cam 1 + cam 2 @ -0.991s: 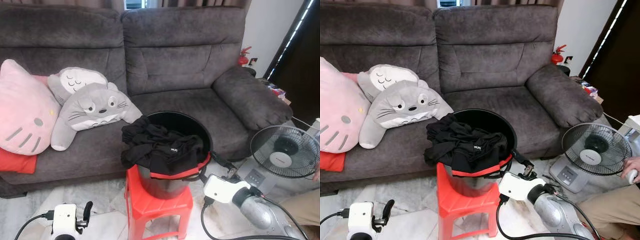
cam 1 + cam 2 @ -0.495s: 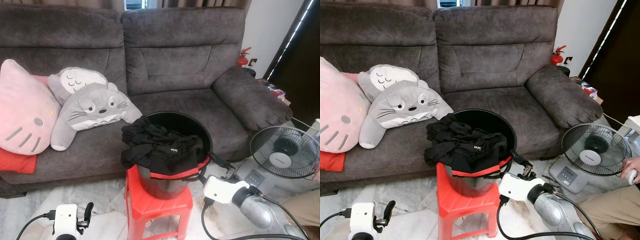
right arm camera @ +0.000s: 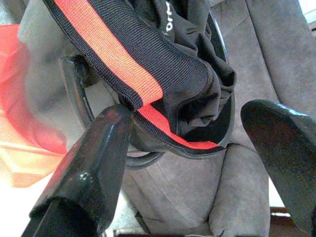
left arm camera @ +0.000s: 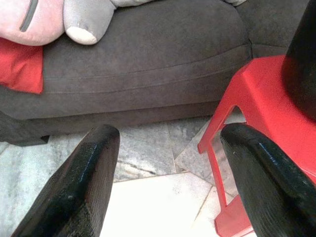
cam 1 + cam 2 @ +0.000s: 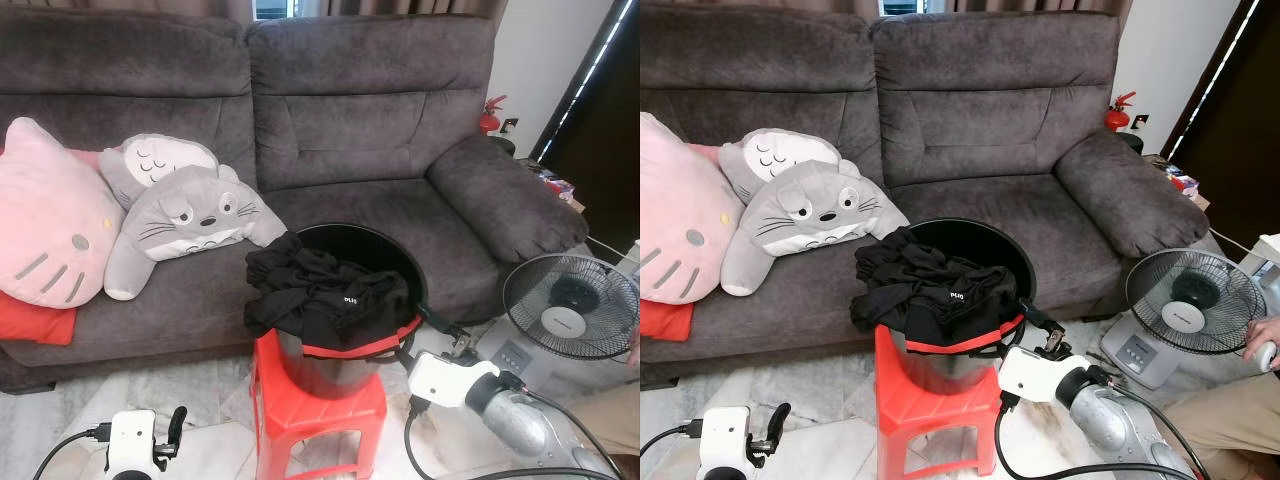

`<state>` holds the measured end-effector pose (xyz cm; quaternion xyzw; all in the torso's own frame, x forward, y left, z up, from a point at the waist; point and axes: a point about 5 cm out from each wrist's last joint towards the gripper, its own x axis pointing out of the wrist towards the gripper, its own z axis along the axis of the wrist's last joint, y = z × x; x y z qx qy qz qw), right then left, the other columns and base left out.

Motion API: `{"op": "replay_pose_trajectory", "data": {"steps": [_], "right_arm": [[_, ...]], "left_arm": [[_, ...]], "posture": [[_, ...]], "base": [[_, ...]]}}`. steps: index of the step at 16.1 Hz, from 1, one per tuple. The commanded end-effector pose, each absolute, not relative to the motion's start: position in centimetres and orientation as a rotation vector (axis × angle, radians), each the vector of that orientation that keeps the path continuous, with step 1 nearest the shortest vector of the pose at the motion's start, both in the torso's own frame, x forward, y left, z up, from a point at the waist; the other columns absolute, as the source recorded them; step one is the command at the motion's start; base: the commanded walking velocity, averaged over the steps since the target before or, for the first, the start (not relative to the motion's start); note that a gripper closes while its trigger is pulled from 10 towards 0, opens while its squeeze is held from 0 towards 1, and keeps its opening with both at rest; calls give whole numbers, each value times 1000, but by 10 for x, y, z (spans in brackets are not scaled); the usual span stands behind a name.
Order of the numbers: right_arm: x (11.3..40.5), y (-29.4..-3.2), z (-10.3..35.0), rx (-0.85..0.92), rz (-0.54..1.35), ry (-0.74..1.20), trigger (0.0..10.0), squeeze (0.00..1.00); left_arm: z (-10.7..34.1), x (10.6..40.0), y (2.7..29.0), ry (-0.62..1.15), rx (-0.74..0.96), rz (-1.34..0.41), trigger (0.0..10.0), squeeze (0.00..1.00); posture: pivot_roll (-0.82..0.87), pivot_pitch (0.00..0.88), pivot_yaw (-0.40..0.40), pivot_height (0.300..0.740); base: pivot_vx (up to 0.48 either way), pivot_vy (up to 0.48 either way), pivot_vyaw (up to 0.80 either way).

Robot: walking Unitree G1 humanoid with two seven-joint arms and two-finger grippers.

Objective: Hang hanger

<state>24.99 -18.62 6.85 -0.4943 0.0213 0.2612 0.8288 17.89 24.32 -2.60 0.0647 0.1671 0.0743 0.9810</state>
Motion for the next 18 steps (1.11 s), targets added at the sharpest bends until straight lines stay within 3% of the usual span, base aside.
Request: {"op": "replay_pose_trajectory", "data": {"steps": [1, 18], "right_arm": [[252, -189, 69, -1049, 553, 47, 10000, 0], [259, -184, 71, -1025, 579, 8, 10000, 0]], "left_arm": [[-26, 181, 243, 334, 145, 141, 10000, 0], [-17, 187, 232, 290, 169, 125, 10000, 0]], "posture": [[-24, 0, -76, 740], [-18, 0, -79, 740]], "base": [[0, 0, 0], [0, 0, 0]]}}
